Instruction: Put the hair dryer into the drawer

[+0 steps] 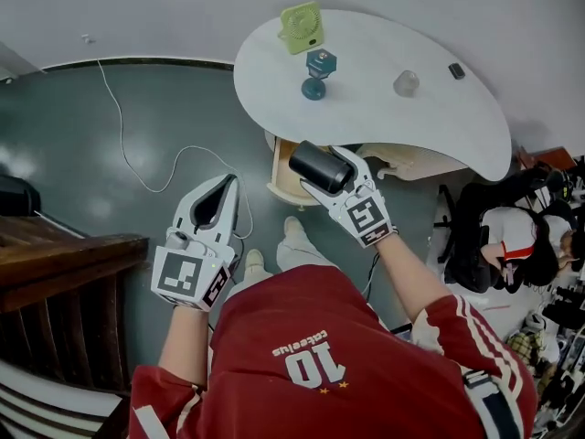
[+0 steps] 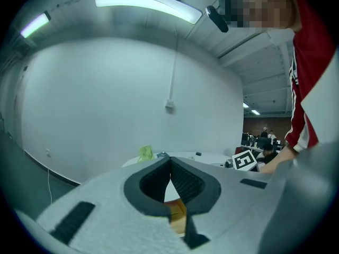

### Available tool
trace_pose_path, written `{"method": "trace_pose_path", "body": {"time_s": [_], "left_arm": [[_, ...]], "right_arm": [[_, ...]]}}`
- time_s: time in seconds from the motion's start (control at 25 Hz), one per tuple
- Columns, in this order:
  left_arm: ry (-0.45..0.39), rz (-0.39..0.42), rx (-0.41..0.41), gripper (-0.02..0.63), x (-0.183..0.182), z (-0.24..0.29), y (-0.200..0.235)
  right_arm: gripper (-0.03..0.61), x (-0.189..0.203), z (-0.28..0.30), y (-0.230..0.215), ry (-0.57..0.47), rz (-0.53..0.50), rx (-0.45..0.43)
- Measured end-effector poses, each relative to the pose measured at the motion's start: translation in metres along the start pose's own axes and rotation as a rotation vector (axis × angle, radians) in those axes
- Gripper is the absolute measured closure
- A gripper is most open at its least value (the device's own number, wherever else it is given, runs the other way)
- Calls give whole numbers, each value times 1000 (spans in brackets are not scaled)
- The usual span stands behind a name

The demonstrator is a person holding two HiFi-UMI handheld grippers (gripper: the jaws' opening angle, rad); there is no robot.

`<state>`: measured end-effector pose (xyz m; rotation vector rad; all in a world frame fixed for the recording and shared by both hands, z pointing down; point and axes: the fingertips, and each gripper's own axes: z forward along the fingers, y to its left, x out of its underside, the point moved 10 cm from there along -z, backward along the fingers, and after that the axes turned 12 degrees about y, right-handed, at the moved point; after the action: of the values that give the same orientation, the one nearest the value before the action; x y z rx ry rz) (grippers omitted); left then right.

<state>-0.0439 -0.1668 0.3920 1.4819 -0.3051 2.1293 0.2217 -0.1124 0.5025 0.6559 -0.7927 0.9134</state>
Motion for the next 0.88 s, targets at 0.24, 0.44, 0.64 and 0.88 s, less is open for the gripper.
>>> {"method": "trace_pose_path", "body": {"time_s": [0.24,0.44,0.64,0.88], "left_arm": [[21,-29,-83,614,9,8,-1],[35,-38,-121,614,12,18,-3],[48,-55,-172,614,14,21,-3],[58,-82,-203,614,13,20,-4]], "right_arm": [[215,18,27,0,49,-172,-104],[215,34,50,-5,91,-267,-178],[215,52,72,-3,105,-363,-255],[215,74,91,5,148,-522,-339]]}}
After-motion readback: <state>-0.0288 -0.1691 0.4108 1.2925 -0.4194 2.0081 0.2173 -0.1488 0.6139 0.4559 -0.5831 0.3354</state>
